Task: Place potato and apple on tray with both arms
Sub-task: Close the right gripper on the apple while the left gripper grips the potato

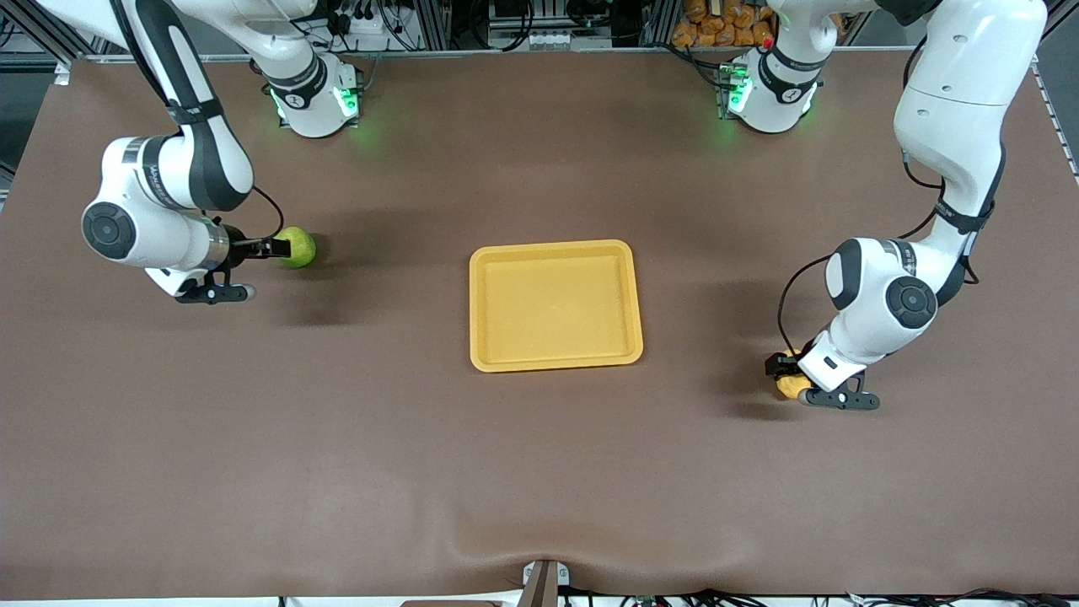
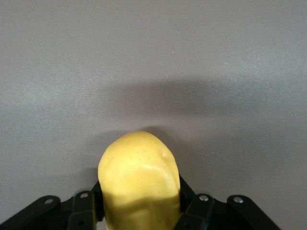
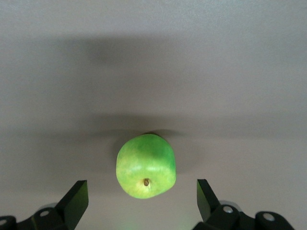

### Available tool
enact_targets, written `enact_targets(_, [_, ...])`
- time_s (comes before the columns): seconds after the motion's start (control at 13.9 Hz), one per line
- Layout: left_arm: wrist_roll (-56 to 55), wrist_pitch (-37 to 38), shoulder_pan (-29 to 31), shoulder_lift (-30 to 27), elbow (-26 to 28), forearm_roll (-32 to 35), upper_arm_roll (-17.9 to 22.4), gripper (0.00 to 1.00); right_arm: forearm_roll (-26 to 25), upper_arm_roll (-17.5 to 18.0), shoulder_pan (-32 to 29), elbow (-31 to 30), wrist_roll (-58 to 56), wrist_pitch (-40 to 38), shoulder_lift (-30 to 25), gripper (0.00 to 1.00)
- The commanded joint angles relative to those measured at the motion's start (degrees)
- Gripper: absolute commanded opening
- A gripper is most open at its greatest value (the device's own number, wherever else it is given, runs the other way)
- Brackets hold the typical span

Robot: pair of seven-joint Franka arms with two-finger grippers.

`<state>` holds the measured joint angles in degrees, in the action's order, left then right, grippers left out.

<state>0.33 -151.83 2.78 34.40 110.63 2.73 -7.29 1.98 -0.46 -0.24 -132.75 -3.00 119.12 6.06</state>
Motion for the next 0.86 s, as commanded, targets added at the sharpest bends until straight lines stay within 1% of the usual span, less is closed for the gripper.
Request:
enact_targets(0.0, [-0.6, -0.2, -0.1, -0.4, -0.8, 0.2, 0.2, 0.00, 0.8, 0.1, 0.1, -3.6, 0.0, 3.8, -1.7, 1.00])
enact_targets(0.36, [-0.8, 3.5, 0.3, -4.2, -0.8, 0.2, 0.1, 0.00, 0.8, 0.1, 0.1, -5.8, 0.0, 7.4, -0.3, 1.00])
enact_targets(0.58, [-0.8, 5.2, 0.3, -5.3, -0.9, 0.0, 0.0, 0.00, 0.9, 0.1, -0.1, -6.0, 0.0, 9.3, 1.8, 1.00])
enact_targets(0.72, [-1.6, 6.5, 0.2, -6.0, -1.5, 0.0, -0.1, 0.00, 2.1, 0.1, -0.4, -6.0, 0.0, 9.7, 3.1, 1.00])
enact_targets(0.79, [-2.2, 7.4, 0.1, -6.1, -2.0, 0.0, -0.2, 0.00, 3.5, 0.1, -0.1, -6.0, 0.0, 10.0, 3.4, 1.00])
